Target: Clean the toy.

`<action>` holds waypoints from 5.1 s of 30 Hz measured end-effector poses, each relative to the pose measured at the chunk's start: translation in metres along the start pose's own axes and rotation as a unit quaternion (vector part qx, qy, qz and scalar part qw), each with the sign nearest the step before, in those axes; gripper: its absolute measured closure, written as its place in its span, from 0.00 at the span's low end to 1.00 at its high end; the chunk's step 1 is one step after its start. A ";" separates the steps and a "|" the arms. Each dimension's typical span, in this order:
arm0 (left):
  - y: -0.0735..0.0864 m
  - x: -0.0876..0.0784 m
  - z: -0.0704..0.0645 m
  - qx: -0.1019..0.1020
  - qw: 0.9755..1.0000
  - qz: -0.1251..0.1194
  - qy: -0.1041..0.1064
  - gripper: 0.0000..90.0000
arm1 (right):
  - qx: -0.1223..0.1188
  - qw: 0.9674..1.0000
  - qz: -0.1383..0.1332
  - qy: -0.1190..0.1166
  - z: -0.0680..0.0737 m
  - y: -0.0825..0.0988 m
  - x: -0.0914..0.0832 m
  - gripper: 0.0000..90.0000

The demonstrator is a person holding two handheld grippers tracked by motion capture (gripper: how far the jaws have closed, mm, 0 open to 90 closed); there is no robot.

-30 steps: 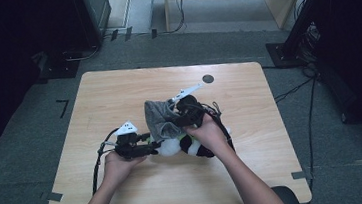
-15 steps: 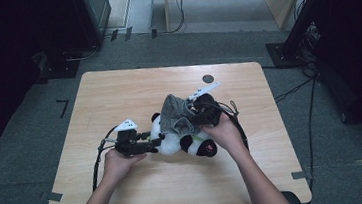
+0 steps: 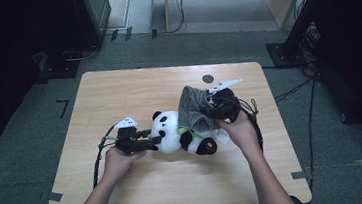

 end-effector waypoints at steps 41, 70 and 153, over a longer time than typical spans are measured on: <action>-0.007 0.002 0.000 -0.005 1.000 0.006 -0.007 0.50 | 0.092 0.994 -0.014 -0.065 -0.041 0.073 0.010 0.84; -0.005 0.002 0.001 -0.005 1.000 0.007 -0.006 0.49 | 0.165 0.984 0.070 -0.004 -0.085 0.099 0.025 0.86; -0.006 0.003 0.000 -0.002 1.000 0.005 -0.006 0.48 | 0.121 0.989 0.067 -0.055 -0.063 0.087 0.022 0.86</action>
Point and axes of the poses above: each handheld gripper's, and its own axes: x roughly forward along the jaws, y roughly out of its underside, z roughly to its left, the point moved 4 cm from there along x, roughly forward along the jaws, and after that the axes turned 8 degrees about x, right-handed, at the moved point
